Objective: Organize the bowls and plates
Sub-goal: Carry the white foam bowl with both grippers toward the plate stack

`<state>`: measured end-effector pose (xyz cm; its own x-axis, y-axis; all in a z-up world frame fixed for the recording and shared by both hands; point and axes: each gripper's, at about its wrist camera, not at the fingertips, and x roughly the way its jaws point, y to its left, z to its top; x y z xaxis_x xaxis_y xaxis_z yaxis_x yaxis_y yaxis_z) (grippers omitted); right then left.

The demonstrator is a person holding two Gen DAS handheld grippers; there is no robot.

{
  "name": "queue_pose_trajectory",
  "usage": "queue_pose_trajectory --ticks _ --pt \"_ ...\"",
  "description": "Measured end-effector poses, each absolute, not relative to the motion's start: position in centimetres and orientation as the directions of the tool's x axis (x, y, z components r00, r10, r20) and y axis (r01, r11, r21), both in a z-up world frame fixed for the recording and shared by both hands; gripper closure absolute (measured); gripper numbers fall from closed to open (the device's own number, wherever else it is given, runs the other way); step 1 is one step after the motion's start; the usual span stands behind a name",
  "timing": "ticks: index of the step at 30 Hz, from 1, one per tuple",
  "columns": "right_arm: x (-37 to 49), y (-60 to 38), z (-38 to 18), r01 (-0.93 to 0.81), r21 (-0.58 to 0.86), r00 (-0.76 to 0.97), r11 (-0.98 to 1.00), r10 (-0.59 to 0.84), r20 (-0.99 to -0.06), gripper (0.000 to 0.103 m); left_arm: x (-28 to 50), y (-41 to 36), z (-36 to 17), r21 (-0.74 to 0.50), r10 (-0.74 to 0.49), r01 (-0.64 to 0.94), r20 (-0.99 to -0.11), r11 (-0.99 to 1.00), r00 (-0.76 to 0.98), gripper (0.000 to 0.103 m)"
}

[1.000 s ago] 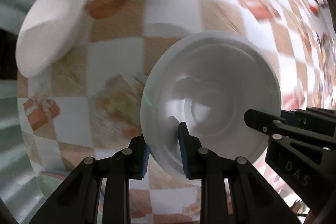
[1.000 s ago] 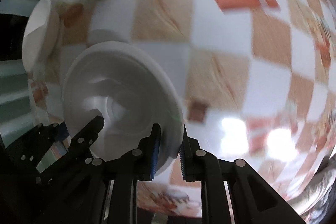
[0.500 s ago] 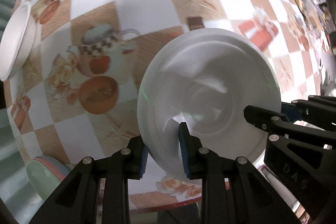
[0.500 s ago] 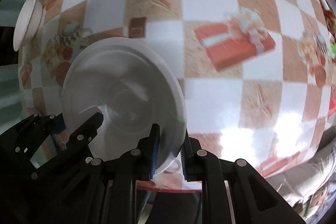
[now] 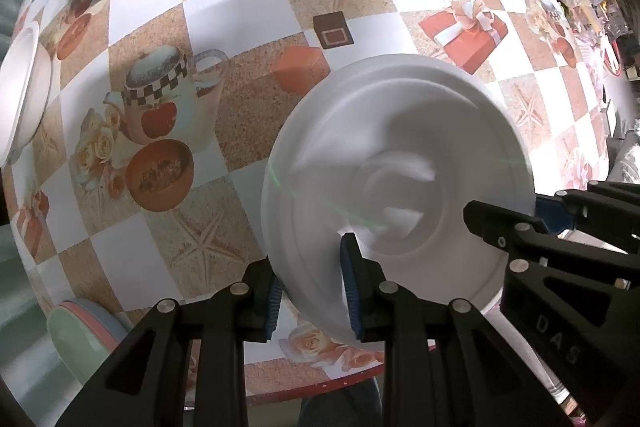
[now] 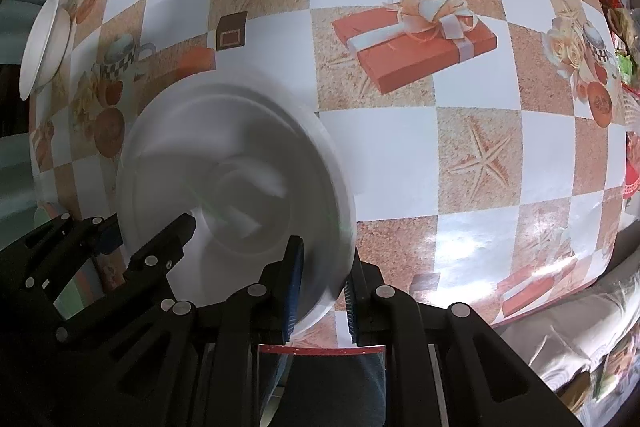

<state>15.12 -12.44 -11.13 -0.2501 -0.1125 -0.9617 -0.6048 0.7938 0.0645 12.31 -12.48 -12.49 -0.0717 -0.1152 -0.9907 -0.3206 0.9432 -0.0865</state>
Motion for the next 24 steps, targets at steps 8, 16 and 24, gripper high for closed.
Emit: queue_pose_trajectory --ticks 8,16,24 --pt "14.6 -12.6 -11.0 -0.609 0.063 -0.246 0.791 -0.113 -0.963 0.083 11.5 -10.7 -12.2 -0.087 -0.114 -0.311 -0.991 0.947 -0.071 0.075" --pt "15.3 -12.7 -10.7 -0.598 0.067 -0.251 0.799 -0.108 -0.962 0.083 11.2 -8.3 -11.9 -0.086 -0.113 -0.312 -0.991 0.946 -0.072 0.075" --pt "15.6 -12.7 -10.3 -0.590 0.085 -0.255 0.803 -0.086 -0.963 0.083 11.0 -8.0 -11.5 -0.104 -0.124 -0.308 -0.991 0.946 -0.047 0.049"
